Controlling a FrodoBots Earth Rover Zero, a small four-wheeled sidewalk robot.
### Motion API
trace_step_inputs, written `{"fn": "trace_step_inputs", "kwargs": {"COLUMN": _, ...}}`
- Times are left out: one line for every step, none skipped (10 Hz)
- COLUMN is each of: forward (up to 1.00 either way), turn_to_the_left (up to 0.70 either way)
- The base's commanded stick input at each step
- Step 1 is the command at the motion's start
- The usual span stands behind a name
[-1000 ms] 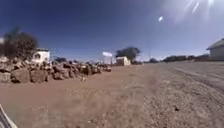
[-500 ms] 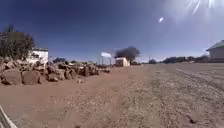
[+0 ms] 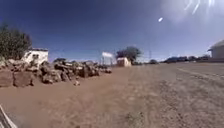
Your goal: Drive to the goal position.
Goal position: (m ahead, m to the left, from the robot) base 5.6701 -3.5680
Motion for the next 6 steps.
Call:
{"fn": "trace_step_inputs", "kwargs": {"forward": 0.70, "turn_to_the_left": 0.00}}
{"fn": "trace_step_inputs", "kwargs": {"forward": 0.70, "turn_to_the_left": 0.00}}
{"fn": "trace_step_inputs", "kwargs": {"forward": 0.70, "turn_to_the_left": 0.00}}
{"fn": "trace_step_inputs", "kwargs": {"forward": 0.70, "turn_to_the_left": 0.00}}
{"fn": "trace_step_inputs", "kwargs": {"forward": 0.70, "turn_to_the_left": 0.00}}
{"fn": "trace_step_inputs", "kwargs": {"forward": 0.70, "turn_to_the_left": 0.00}}
